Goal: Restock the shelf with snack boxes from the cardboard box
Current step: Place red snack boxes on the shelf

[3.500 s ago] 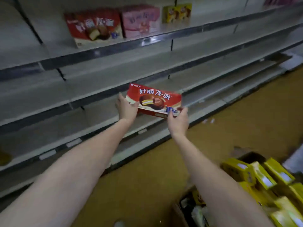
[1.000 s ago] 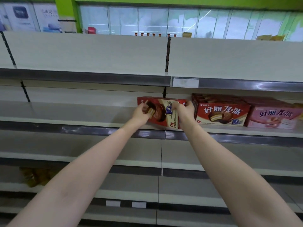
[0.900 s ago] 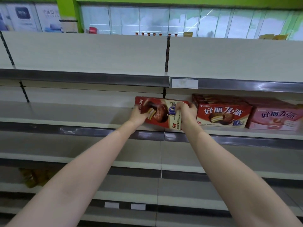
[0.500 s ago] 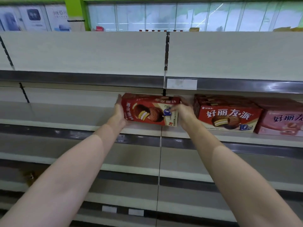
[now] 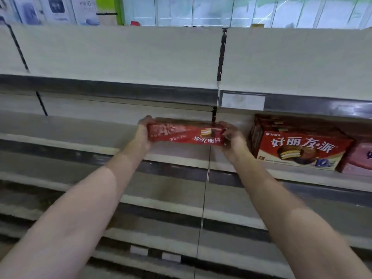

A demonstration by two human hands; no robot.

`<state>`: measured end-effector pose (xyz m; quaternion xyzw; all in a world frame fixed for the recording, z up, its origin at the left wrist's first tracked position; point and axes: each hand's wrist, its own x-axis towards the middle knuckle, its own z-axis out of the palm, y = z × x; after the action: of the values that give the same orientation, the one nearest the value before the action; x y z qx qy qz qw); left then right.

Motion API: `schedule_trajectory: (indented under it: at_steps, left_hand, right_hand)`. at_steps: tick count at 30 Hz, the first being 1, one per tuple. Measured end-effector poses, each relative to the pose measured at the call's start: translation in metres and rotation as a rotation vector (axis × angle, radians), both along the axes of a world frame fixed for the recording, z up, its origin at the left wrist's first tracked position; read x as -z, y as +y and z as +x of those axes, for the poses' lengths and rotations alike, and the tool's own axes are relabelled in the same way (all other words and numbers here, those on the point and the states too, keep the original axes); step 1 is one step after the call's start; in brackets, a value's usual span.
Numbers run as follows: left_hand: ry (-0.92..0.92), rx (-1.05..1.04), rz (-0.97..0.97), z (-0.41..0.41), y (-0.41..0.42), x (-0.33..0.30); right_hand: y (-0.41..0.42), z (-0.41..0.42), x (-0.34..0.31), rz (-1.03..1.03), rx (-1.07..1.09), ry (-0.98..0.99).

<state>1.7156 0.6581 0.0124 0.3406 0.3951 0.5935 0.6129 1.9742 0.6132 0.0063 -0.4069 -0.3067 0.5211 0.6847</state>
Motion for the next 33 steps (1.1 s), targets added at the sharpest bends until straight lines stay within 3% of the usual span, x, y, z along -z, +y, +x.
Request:
schedule_trajectory:
  at_steps: [6,11,17,20,25,29,33]
  left_hand:
    - [-0.054,0.143,0.030,-0.004,0.002,0.002]
    - [0.011,0.107,-0.113,-0.027,0.025,0.000]
    - [0.239,0.379,-0.135,-0.039,0.038,-0.005]
    - [0.239,0.409,-0.110,-0.042,0.041,-0.010]
    - [0.037,0.367,-0.072,-0.012,0.034,-0.008]
    - [-0.010,0.355,-0.075,-0.009,0.036,0.011]
    - [-0.015,0.477,-0.081,-0.024,0.033,0.023]
  right_hand:
    - [0.004,-0.016,0.003,0.001,0.107,0.130]
    - [0.012,-0.026,-0.006,0.021,0.116,0.187]
    - [0.026,-0.042,0.003,-0.095,0.111,0.158]
    - [0.035,-0.046,0.002,-0.117,0.083,0.156]
    - [0.032,-0.071,-0.011,-0.177,-0.172,-0.040]
    - [0.025,-0.075,-0.009,-0.198,-0.288,-0.261]
    - [0.022,-0.066,-0.002,-0.190,-0.375,-0.321]
